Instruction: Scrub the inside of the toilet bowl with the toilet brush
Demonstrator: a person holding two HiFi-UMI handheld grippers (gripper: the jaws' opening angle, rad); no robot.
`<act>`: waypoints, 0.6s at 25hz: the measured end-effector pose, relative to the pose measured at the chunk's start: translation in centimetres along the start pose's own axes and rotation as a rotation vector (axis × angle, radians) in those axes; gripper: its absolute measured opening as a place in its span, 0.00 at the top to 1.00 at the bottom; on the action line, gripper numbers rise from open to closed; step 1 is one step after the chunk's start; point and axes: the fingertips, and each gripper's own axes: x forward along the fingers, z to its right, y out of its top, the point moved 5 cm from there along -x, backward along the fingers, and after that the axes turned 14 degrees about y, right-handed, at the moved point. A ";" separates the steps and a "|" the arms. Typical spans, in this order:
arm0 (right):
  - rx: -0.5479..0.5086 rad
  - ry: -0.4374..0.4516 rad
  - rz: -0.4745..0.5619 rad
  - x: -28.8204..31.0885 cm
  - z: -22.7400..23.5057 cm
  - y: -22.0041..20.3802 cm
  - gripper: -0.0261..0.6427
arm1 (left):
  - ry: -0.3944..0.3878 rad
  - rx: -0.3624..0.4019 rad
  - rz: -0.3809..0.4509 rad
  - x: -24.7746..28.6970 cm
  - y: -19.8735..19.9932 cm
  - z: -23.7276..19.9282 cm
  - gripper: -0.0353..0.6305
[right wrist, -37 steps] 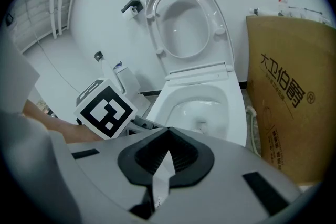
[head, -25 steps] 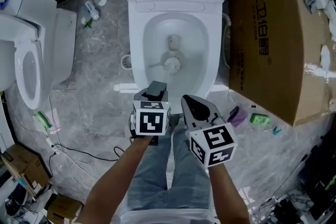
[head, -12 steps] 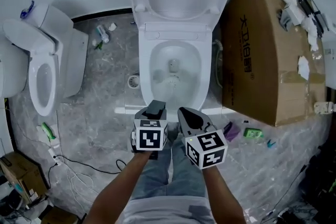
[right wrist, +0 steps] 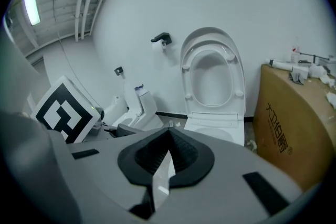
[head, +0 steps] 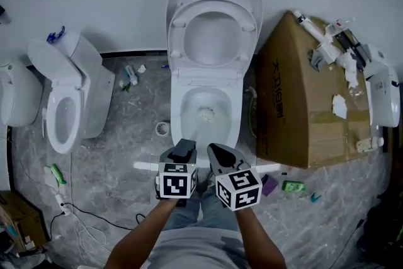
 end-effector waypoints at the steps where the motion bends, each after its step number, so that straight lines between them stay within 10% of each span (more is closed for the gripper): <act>1: -0.013 0.002 0.005 -0.4 -0.3 0.7 0.96 | 0.000 -0.004 0.016 -0.8 0.7 0.0 0.72; 15: -0.148 -0.014 0.106 -5.9 -3.5 7.3 0.96 | -0.011 -0.002 0.293 -10.9 7.5 1.8 0.72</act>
